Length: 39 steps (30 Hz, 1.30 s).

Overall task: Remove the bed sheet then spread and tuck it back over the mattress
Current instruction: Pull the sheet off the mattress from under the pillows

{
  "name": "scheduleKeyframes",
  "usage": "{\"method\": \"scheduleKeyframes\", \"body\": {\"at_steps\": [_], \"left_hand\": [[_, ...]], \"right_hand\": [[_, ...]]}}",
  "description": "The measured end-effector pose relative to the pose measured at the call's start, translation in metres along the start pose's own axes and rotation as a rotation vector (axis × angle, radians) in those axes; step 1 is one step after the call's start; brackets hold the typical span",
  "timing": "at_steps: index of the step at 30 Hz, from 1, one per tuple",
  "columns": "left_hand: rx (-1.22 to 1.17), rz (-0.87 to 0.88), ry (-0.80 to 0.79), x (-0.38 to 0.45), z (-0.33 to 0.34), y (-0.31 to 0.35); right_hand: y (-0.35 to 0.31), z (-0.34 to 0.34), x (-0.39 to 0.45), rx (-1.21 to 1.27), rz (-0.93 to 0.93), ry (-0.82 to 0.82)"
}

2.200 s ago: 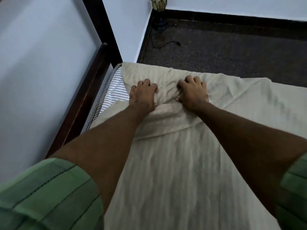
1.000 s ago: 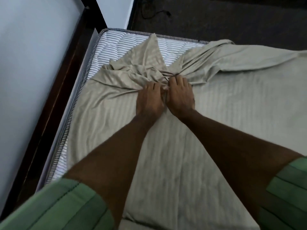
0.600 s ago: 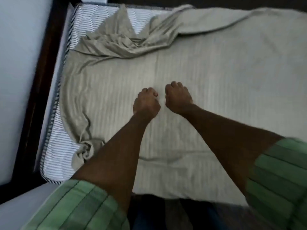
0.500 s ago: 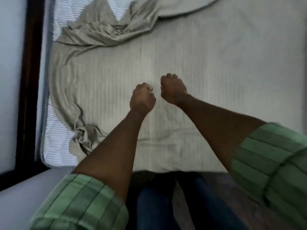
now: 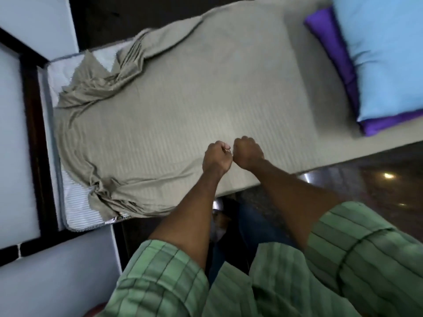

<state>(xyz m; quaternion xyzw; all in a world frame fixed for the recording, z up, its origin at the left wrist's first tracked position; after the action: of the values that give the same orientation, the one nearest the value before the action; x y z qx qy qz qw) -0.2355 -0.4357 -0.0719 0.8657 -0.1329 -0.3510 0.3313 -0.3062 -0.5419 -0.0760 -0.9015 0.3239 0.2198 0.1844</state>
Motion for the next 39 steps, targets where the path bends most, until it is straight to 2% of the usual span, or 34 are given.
{"method": "scheduleKeyframes", "body": {"at_steps": [5,10,16,20,24,30,34,39], "left_hand": [[0.06,0.058,-0.119,-0.065,0.063,0.096],[0.139,0.17,-0.239,-0.118,0.148,0.191],[0.176,0.256,-0.302,-0.152,0.276,0.321],[0.158,0.34,-0.36,-0.183,0.375,0.402],[0.194,0.35,-0.411,-0.209,0.462,0.444],[0.249,0.299,-0.453,-0.212,0.546,0.478],[0.214,0.216,-0.458,-0.188,0.595,0.506],[0.276,0.118,-0.462,-0.153,0.654,0.522]], "right_hand": [[0.098,-0.043,-0.074,0.157,0.183,0.006],[0.224,-0.097,-0.133,0.263,0.364,0.077],[0.397,-0.138,-0.19,0.407,0.561,0.169],[0.515,-0.15,-0.222,0.463,0.636,0.164],[0.614,-0.158,-0.236,0.485,0.68,0.18],[0.721,-0.155,-0.235,0.534,0.735,0.131],[0.797,-0.161,-0.205,0.54,0.755,0.099],[0.855,-0.164,-0.165,0.516,0.716,0.022]]}}
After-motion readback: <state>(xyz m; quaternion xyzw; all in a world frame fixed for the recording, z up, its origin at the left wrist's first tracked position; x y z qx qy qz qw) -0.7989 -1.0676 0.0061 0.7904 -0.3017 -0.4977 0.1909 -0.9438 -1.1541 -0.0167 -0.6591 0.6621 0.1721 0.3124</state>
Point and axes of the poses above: each hand's wrist, its own x-axis towards the middle knuckle, its own z-axis out of the palm, y = z × x, the point moved 7 cm from there along x, towards the middle knuckle, and after that the axes turned 5 degrees about -x, right-handed, at the moved point
